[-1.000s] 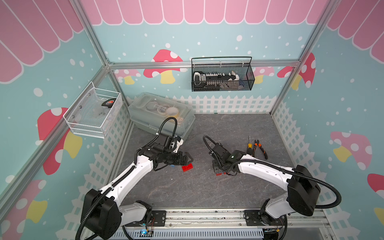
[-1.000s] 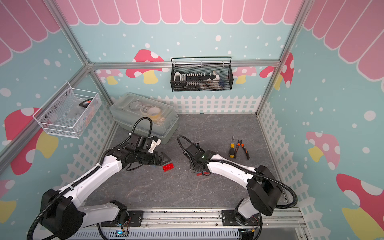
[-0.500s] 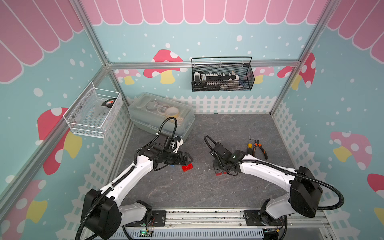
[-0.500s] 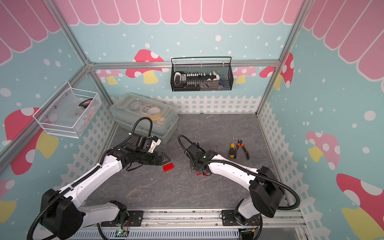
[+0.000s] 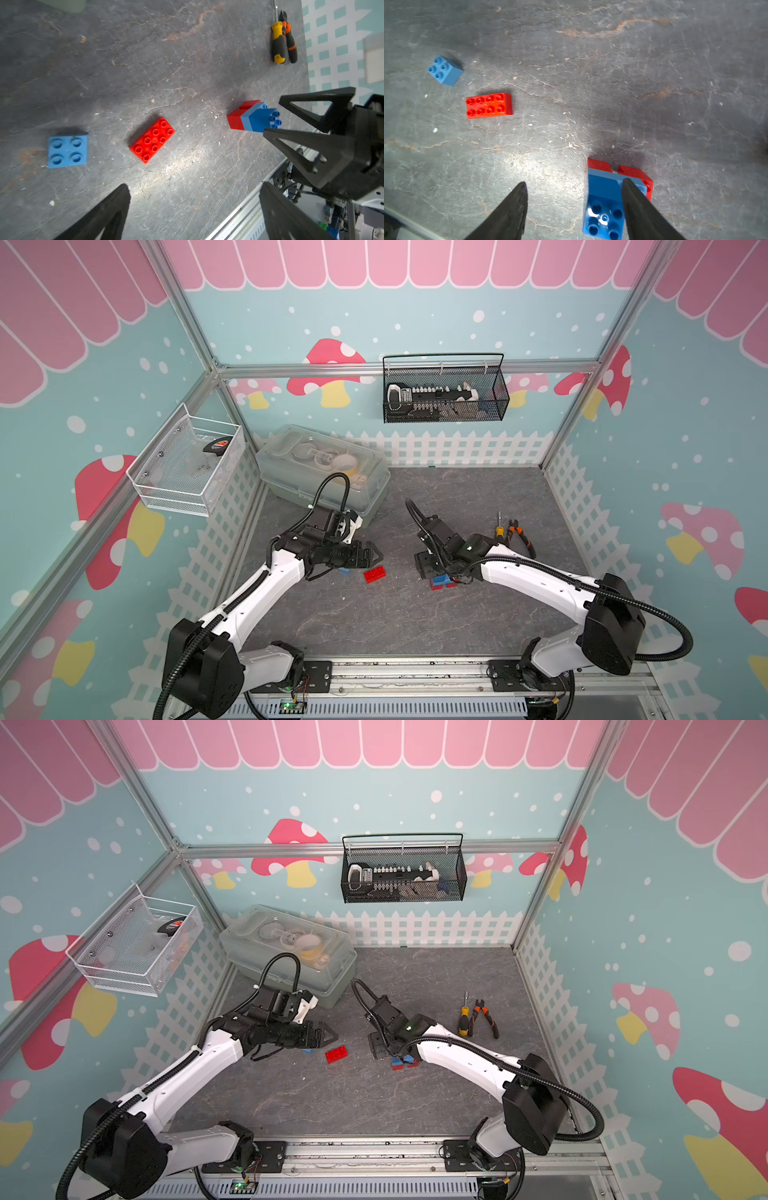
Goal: Assemble a giraffe with lego
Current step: Pick up the lego brick from the center of the board.
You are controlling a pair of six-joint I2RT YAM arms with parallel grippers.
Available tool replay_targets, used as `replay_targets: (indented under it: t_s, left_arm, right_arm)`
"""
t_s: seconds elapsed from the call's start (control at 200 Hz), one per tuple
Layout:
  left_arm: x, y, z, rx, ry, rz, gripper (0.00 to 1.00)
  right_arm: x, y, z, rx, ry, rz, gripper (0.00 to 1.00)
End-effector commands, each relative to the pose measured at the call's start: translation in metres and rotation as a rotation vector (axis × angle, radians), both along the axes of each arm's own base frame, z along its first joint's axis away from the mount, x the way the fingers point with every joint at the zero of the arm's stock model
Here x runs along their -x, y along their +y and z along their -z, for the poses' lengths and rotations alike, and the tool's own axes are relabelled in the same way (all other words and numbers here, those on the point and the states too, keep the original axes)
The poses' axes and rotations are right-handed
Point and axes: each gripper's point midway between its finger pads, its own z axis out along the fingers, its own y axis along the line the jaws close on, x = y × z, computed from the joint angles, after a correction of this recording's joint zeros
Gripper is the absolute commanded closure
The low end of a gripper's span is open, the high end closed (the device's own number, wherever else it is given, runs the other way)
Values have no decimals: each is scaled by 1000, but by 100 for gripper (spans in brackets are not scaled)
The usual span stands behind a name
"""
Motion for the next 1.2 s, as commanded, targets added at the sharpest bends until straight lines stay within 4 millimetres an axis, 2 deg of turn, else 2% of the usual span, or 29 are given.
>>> replay_targets:
  t_s: [0.0, 0.185, 0.56, 0.6, 0.625, 0.725, 0.985, 1.196]
  left_arm:
    - [-9, 14, -1, 5, 1, -57, 3]
    - [-18, 32, -2, -8, -7, -128, 3]
    - [-31, 64, 5, -36, 16, -247, 3]
    - [-31, 65, 5, -35, 17, -255, 3]
    - [-32, 67, 6, -36, 18, -260, 3]
    - [-33, 70, 6, -34, 23, -274, 3]
    - [-35, 74, 7, -29, 32, -290, 3]
    - [-34, 73, 7, -23, 32, -287, 3]
  right_arm:
    - [-4, 25, -7, -30, -4, -80, 26]
    - [-7, 58, 2, -15, 12, -147, 14]
    - [-6, 115, 37, 29, 13, -171, 14]
    - [-5, 120, 35, 27, 5, -178, 15]
    - [-5, 122, 48, 49, 22, -180, 15]
    - [-4, 133, 60, 47, 34, -195, 16]
    - [-6, 146, 79, 66, 35, -213, 17]
    - [-10, 155, 86, 65, 35, -221, 17]
